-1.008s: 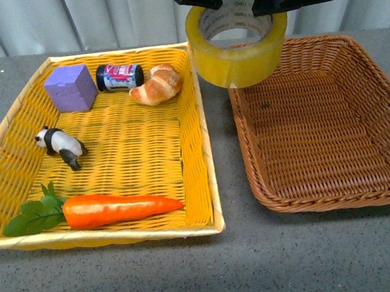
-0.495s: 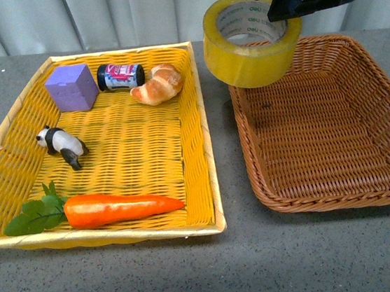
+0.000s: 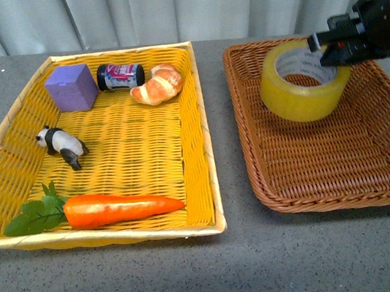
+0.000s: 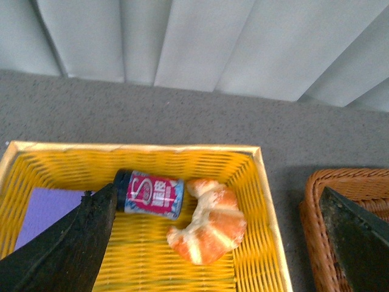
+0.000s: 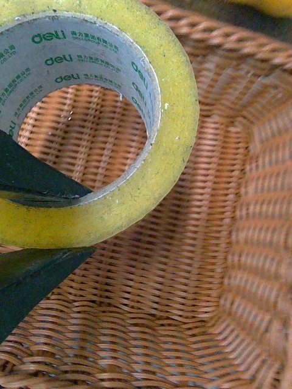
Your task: Move tape to another basket
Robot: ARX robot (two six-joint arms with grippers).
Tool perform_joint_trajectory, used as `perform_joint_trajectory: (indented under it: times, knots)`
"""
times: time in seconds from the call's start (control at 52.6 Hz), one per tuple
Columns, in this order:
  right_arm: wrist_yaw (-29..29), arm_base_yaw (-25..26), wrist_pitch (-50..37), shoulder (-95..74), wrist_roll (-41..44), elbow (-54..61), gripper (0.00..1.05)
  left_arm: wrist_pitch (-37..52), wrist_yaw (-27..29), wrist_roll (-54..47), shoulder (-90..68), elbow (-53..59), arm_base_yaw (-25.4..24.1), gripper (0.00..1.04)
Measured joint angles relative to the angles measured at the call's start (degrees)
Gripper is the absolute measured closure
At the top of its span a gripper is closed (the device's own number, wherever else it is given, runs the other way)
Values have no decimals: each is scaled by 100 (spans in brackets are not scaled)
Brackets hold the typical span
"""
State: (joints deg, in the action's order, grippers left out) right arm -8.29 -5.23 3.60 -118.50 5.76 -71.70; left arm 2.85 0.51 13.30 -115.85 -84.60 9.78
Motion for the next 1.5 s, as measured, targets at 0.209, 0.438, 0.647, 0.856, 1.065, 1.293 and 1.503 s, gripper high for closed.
perform_joint_trajectory:
  times: [0.209,0.438,0.647,0.856,1.065,1.293,1.503]
  knots:
    - [4,57,-118,-201,0,302,89,431,192,376,236,590,133,6]
    - [-44,59,-212,-216,-15,341,87,459,533,546,278,732,199,6]
    - [-164,59,-527,-103,-111,581,51,555,1062,640,463,848,258,6]
    - [367,155,-1432,422,-149,1084,19,833,1718,660,767,1093,275,6]
    - [785,450,-2459,855,-387,1709,13,1314,2540,221,1056,1578,339,9]
    - [841,518,-7322,1130,-481,3768,52,4745,925,-1067,1888,3836,57,49]
    - [839,518,-7600,2295,-498,4889,89,5285,669,-1231,2909,5335,-240,87]
